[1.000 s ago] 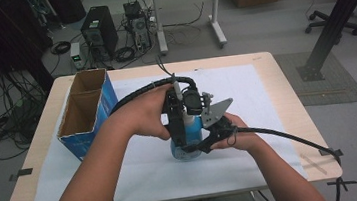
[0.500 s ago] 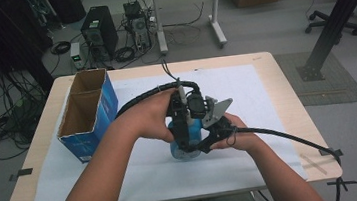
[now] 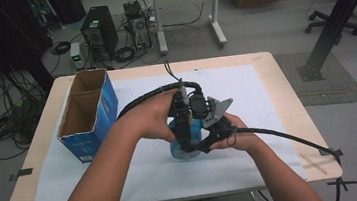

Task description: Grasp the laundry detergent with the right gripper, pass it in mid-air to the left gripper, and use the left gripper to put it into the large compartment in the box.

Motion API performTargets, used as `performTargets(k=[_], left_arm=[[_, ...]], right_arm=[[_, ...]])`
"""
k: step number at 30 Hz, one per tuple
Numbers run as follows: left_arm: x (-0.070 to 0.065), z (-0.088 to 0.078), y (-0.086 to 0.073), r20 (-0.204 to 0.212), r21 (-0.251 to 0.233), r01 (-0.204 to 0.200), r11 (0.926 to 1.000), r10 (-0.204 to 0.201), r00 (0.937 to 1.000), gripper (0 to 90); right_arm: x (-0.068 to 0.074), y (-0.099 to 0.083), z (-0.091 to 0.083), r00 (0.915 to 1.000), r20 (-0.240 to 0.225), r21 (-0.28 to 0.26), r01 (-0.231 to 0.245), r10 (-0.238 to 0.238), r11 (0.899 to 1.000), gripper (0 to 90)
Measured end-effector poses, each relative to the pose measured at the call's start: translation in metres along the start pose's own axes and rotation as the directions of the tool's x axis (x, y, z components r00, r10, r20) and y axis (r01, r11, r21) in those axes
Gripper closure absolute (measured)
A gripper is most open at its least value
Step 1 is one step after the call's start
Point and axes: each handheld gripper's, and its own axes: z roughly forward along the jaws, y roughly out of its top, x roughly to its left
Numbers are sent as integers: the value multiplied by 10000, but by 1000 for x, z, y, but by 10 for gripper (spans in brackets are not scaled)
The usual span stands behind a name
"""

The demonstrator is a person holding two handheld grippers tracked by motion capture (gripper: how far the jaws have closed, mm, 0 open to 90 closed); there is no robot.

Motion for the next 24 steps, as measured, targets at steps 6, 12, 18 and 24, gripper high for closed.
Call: performTargets(k=[6, 12, 18, 24], left_arm=[[1, 1, 0, 2, -19, 21, 10000, -21, 10000, 115], [2, 2, 3, 29, 3, -4, 10000, 4, 10000, 139], [2, 2, 4, 34, 5, 0, 10000, 0, 10000, 155], [2, 3, 5, -1, 51, -16, 10000, 16, 10000, 177]], right_arm=[[0, -1, 1, 10000, -9, -15, -4, 4, 10000, 436], [0, 0, 0, 10000, 13, -3, -1, 1, 10000, 437], [0, -1, 0, 10000, 8, 36, 5, -5, 10000, 437], [0, -1, 0, 10000, 0, 2, 8, -8, 10000, 437]])
